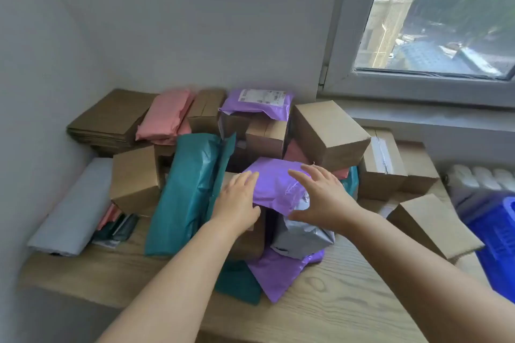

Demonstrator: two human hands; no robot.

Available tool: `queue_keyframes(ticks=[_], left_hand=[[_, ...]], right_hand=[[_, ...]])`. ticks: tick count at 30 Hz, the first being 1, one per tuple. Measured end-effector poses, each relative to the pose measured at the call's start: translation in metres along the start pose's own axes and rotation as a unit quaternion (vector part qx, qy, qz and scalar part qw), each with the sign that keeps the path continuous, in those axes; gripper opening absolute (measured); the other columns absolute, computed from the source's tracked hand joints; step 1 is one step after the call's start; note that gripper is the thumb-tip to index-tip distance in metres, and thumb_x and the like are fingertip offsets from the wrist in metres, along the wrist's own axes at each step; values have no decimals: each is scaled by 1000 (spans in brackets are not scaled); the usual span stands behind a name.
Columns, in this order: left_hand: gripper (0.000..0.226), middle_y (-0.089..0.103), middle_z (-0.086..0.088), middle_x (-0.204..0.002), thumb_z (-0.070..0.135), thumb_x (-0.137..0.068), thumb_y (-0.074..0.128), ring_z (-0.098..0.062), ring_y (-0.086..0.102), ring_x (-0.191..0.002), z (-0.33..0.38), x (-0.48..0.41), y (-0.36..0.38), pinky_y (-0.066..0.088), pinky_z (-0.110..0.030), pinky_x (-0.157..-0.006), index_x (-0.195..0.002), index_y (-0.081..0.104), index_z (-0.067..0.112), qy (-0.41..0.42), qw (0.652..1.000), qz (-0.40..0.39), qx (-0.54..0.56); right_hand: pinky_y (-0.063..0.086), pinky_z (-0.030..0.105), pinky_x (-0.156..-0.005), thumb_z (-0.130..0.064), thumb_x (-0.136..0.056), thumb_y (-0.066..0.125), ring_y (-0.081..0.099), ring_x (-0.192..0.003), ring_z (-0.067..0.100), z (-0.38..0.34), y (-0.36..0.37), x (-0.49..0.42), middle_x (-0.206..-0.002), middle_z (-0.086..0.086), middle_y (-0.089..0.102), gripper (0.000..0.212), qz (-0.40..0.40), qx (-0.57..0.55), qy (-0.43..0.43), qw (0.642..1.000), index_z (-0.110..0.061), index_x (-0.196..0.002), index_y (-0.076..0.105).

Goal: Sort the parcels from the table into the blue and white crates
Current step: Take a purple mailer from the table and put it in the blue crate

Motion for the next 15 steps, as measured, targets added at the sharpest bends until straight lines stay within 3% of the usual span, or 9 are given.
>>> queue_keyframes(ticks=[3, 7, 9, 11, 13, 15], left_hand=[[68, 25, 1, -162, 8, -93, 51, -17, 19, -150, -15, -20, 8, 14, -27, -120, -156, 25, 17, 18, 1000, -17, -4], [58, 45, 2, -152, 0, -92, 45, -17, 36, -141, -20, -34, 11, 17, -25, -115, -146, 47, 18, 11, 998, 18, 66], [51, 56, 0, -143, 0, -91, 47, -21, 44, -135, -21, -39, 6, 23, -28, -113, -139, 57, 15, 24, 995, 58, 82], [44, 66, -4, -128, 3, -88, 49, -28, 55, -123, -20, -43, -1, 32, -35, -109, -127, 67, 12, 43, 989, 104, 98], [38, 72, -4, -115, 8, -85, 52, -30, 62, -110, -20, -45, -10, 41, -41, -101, -116, 73, 11, 52, 981, 156, 104], [30, 72, -6, -113, 8, -86, 63, -31, 63, -109, -21, -47, -18, 44, -43, -99, -114, 73, 10, 49, 971, 214, 94]], right_hand=[[3, 40, -122, -62, -73, 73, 0, -152, 24, -3, 14, -16, -165, 3, 9, 106, -40, 10, 5, 999, -36, -157, 14], [3, 47, -123, -66, -70, 72, 3, -152, 28, -4, 31, -30, -163, 1, 14, 108, -68, 34, 9, 997, -35, -156, 15], [18, 42, -119, -55, -78, 72, 24, -145, 29, -6, 31, -39, -151, 0, 36, 85, -14, 39, 5, 999, -30, -150, 34], [36, 35, -102, -34, -85, 68, 47, -127, 27, -8, 25, -47, -132, -2, 56, 52, 76, -7, 8, 997, -28, -135, 53], [43, 34, -85, -20, -90, 59, 56, -111, 25, -11, 16, -52, -117, -1, 66, 36, 122, -67, 28, 990, -28, -125, 63], [45, 35, -74, -18, -93, 54, 59, -99, 24, -14, 8, -55, -104, -1, 68, 29, 123, -104, 56, 985, -28, -116, 67]])
Point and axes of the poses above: each hand's wrist, its own x-axis away from the middle knuckle, its own y-axis out of the palm, z = x × y, the point moved 2 cm from there along -x, towards the middle knuckle
